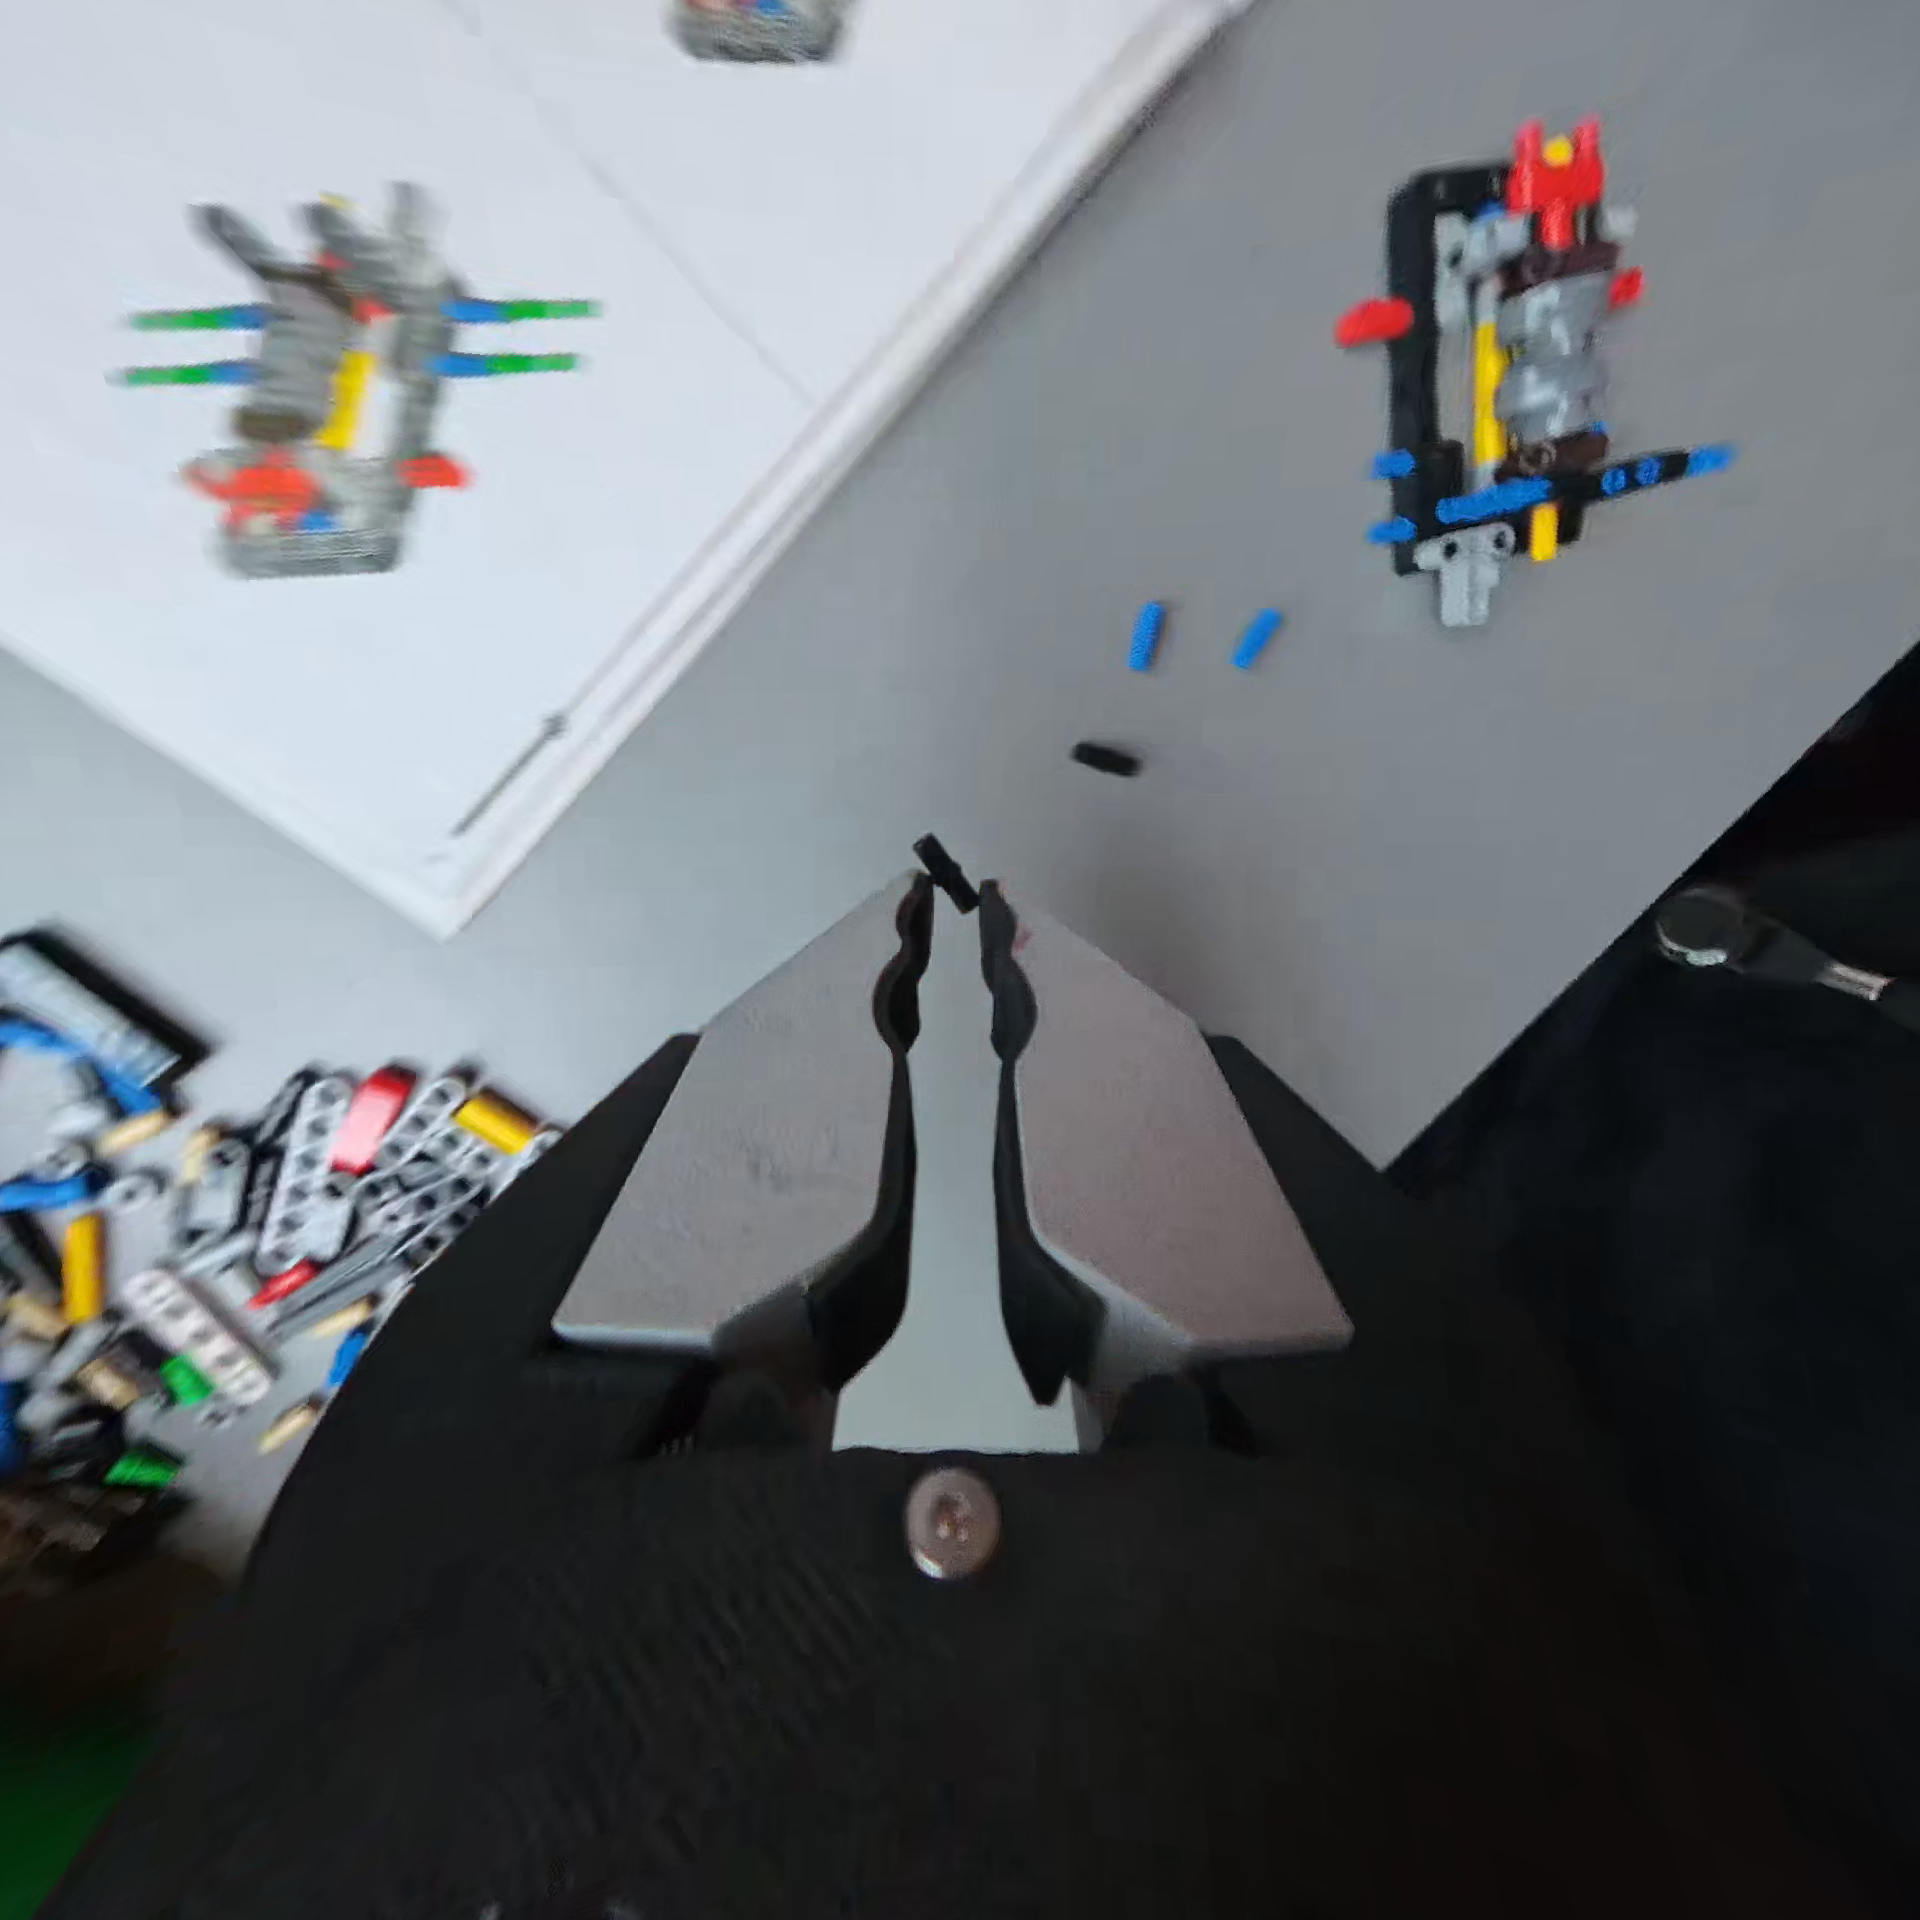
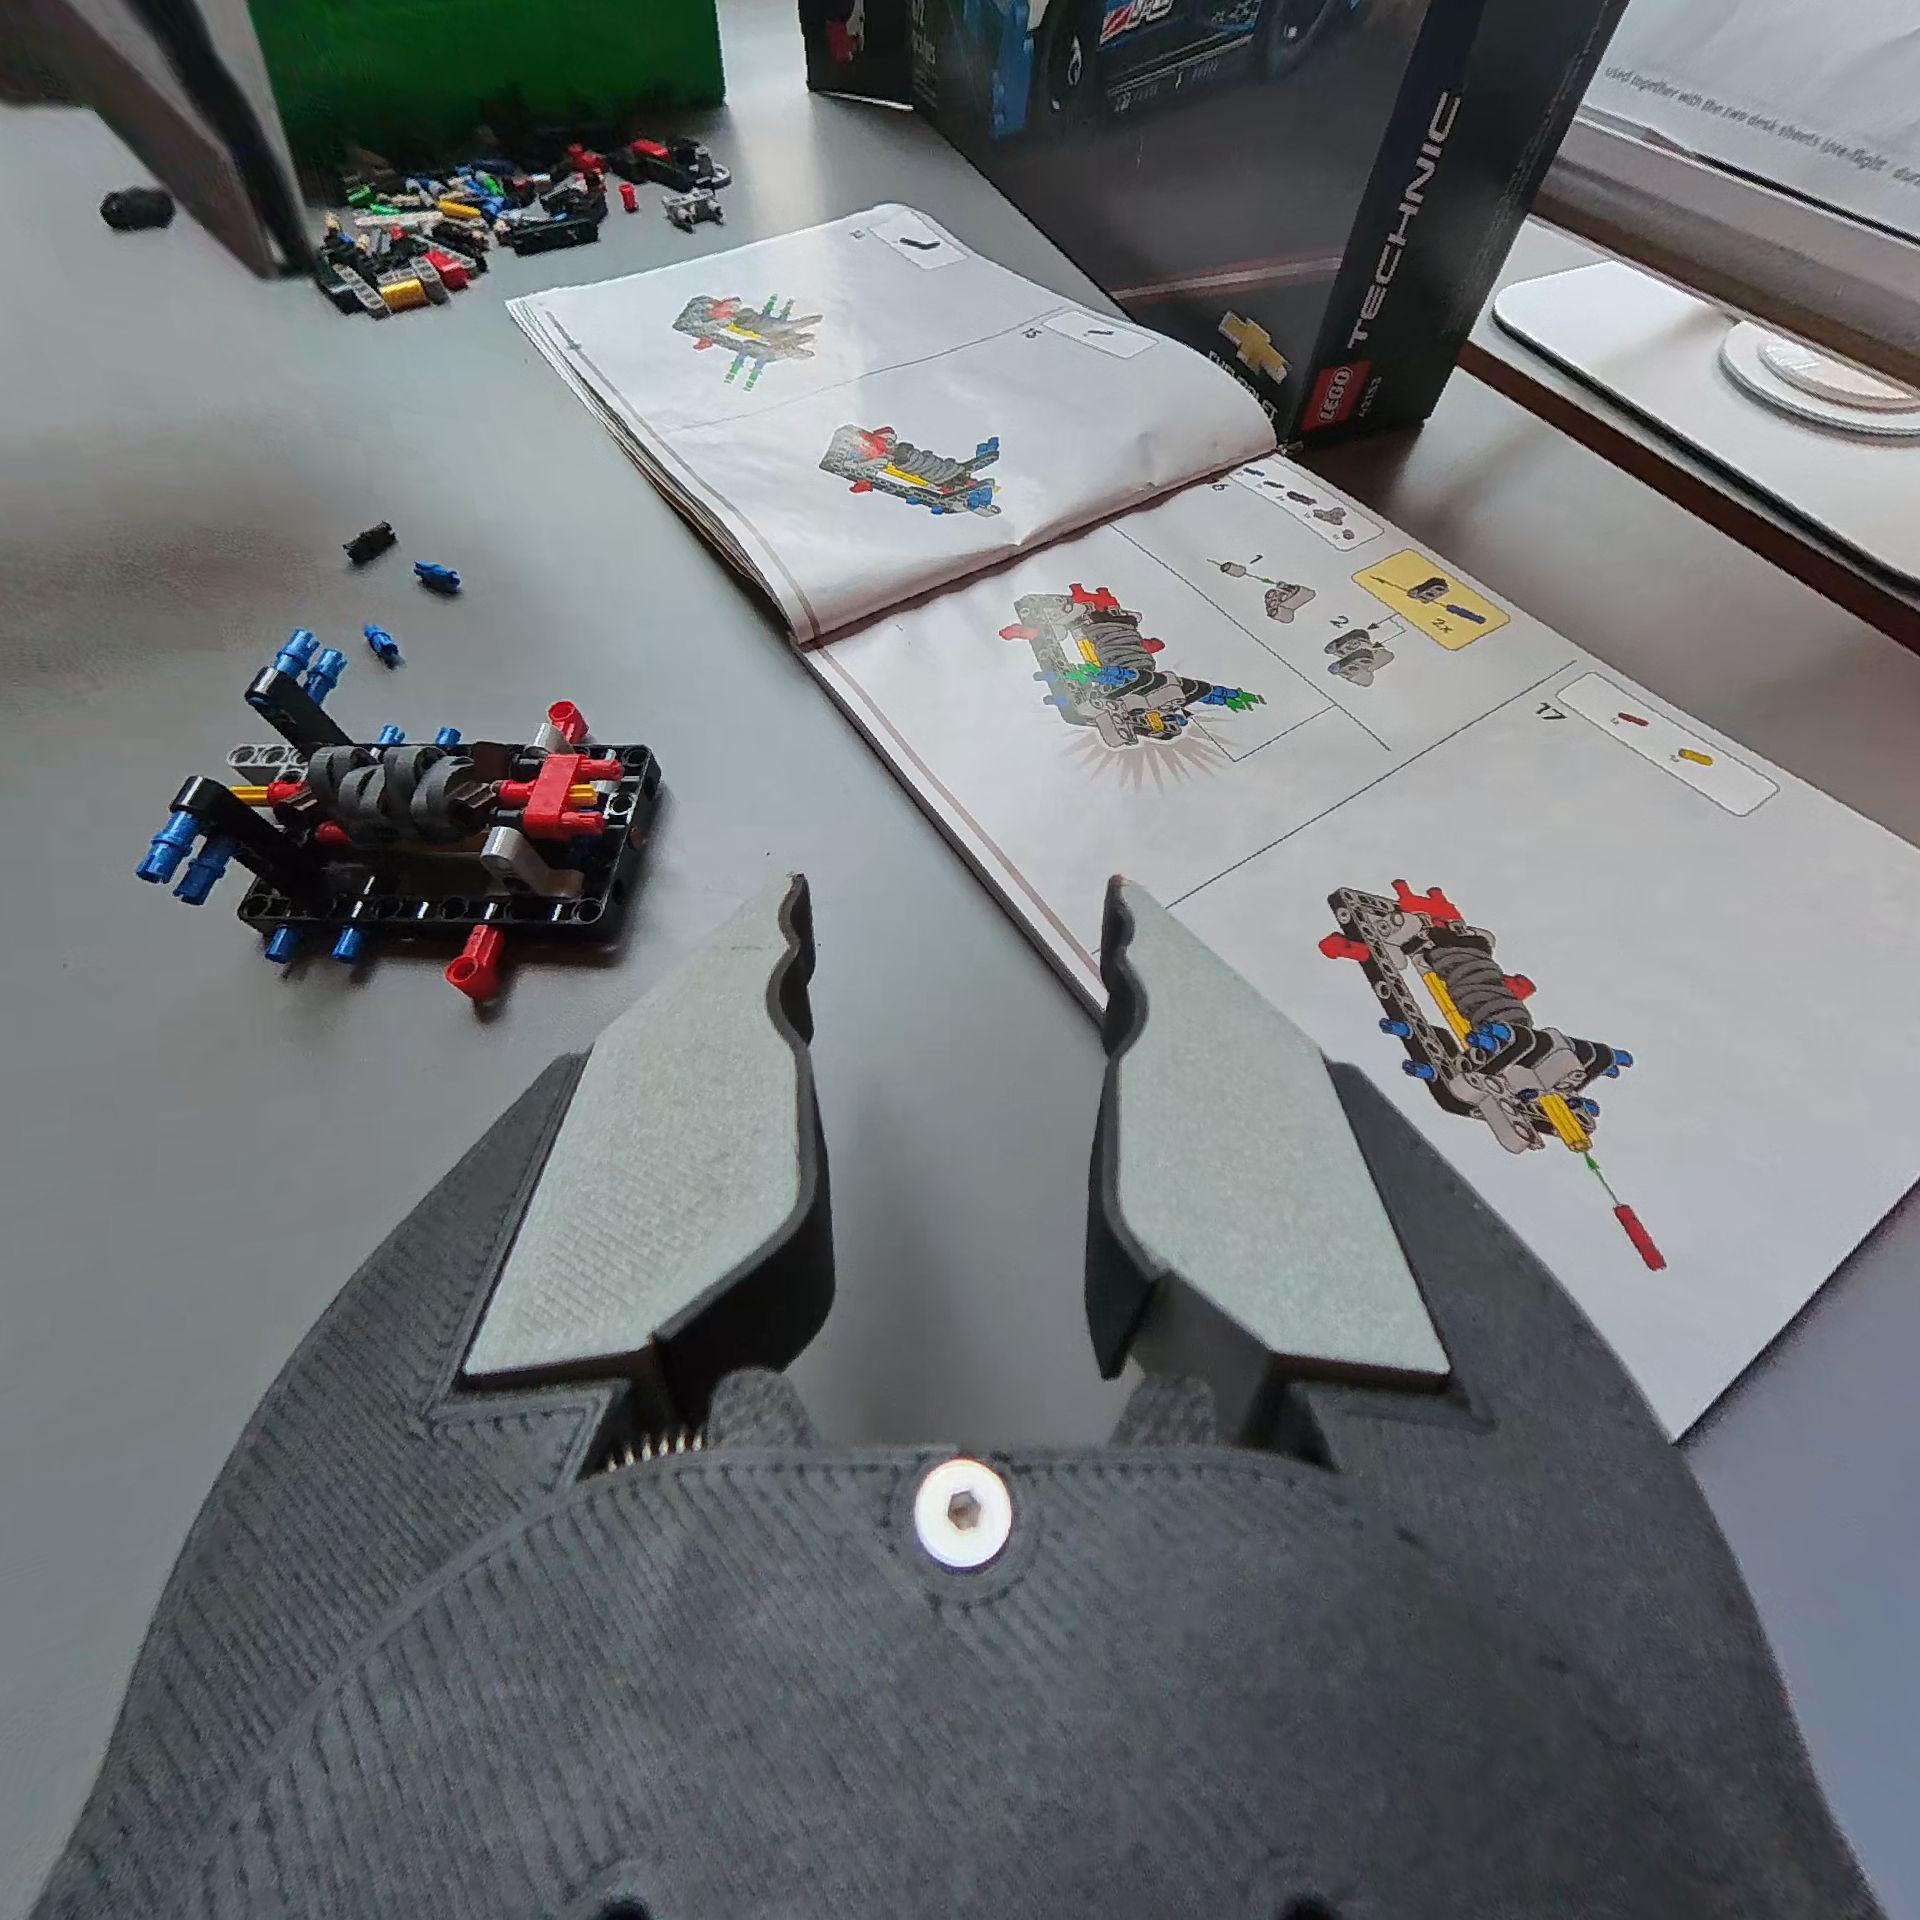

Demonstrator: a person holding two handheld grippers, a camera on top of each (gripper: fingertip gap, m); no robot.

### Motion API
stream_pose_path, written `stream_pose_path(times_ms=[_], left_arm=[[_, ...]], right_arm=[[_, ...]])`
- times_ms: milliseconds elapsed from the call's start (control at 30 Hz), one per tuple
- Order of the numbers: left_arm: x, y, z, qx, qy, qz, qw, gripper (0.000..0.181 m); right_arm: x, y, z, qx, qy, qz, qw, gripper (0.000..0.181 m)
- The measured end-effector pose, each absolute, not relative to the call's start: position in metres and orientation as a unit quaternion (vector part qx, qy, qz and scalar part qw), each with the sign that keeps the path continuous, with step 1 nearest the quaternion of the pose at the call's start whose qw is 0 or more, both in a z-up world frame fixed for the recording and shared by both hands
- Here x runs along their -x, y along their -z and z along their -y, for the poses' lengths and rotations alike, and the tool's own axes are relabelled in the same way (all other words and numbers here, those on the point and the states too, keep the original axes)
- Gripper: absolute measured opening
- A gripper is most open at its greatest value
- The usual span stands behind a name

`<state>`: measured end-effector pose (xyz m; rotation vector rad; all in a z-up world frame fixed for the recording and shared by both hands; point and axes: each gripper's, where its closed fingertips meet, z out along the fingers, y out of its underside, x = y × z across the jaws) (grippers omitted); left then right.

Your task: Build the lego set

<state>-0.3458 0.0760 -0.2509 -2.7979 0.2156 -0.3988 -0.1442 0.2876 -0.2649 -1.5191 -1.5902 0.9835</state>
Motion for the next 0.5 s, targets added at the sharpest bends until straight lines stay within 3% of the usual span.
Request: stream_pose_path(times_ms=[233,500], left_arm=[[0.304,0.302,-0.068,0.974,0.119,-0.166,0.096,0.006],[0.302,0.299,-0.074,0.970,0.151,-0.149,0.117,0.014]], right_arm=[[0.144,0.263,-0.287,0.587,-0.384,0.613,0.363,0.052],[0.144,0.264,-0.287,0.587,-0.380,0.617,0.361,0.052]])
